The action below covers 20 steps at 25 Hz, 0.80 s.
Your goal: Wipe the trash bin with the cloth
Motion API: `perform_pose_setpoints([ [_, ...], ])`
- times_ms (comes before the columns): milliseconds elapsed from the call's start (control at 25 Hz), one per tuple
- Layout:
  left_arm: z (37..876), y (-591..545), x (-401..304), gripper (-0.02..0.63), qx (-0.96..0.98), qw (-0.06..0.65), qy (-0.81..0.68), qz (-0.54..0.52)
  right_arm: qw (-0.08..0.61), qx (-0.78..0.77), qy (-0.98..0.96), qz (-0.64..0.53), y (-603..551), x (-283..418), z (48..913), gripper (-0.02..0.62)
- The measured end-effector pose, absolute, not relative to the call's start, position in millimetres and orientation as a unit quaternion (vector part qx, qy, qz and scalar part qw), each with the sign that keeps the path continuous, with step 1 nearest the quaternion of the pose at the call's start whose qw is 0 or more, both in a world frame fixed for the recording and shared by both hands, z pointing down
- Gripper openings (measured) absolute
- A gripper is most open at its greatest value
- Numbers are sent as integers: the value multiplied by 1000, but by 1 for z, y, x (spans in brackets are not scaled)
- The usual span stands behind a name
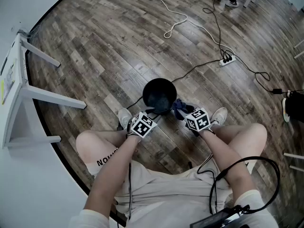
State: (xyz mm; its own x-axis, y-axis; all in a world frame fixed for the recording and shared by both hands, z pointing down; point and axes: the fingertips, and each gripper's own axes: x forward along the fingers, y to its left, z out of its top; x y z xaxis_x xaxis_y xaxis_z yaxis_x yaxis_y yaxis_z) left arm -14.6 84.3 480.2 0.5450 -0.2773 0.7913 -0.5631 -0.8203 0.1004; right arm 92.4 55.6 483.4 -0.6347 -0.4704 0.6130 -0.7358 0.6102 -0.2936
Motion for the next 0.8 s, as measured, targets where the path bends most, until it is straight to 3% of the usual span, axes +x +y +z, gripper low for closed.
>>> perform_pose_setpoints([
  [800, 534, 81, -16, 161, 844, 137, -211, 473, 276, 349, -847, 291, 59, 106, 524, 103],
])
